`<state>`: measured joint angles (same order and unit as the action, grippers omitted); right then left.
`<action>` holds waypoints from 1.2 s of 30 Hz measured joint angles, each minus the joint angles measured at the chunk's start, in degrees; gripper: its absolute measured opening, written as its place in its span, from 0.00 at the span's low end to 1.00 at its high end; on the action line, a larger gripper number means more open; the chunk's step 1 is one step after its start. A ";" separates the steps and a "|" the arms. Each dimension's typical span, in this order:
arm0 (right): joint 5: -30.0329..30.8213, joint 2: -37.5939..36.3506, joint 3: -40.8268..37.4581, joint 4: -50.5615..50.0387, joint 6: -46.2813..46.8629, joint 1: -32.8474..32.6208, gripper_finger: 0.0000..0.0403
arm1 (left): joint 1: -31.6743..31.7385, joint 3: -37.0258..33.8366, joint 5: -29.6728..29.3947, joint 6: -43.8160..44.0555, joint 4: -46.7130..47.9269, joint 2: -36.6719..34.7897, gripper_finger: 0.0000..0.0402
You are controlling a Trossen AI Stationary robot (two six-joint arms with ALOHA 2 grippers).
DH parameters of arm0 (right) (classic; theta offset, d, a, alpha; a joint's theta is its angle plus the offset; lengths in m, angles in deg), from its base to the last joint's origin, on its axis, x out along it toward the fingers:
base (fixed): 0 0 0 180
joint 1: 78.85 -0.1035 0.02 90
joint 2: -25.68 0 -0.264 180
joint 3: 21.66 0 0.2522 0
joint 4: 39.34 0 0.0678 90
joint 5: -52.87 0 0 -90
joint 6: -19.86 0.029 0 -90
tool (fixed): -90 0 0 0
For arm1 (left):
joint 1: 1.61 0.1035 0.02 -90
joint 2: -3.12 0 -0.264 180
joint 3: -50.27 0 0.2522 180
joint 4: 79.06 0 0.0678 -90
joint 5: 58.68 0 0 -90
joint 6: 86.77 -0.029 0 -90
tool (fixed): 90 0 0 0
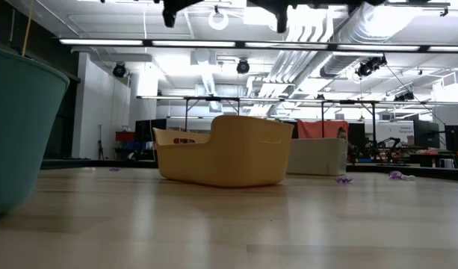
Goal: Sort Halloween decoration
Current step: Put the purple spider toy into the orange bin
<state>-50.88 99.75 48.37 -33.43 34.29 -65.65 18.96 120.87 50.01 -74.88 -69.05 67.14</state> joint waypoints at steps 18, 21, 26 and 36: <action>-0.21 6.24 10.49 -10.59 -8.47 0.06 0.33 | -1.04 -11.17 0.16 1.08 -15.85 -0.30 0.01; -0.24 6.24 10.49 -10.61 -8.48 0.06 0.31 | -0.59 -11.15 0.16 0.02 -15.95 -0.37 0.00; -3.39 6.24 10.46 -11.93 -9.48 0.32 0.17 | -0.56 -11.15 0.19 -1.46 -15.92 -0.34 0.00; -2.63 6.21 10.43 -32.54 -4.03 0.81 0.06 | -0.48 -11.15 -0.21 -1.56 -15.64 -0.34 0.01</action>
<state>-53.51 105.97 58.79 -65.97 30.26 -64.84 18.48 109.72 49.80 -76.44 -84.70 66.80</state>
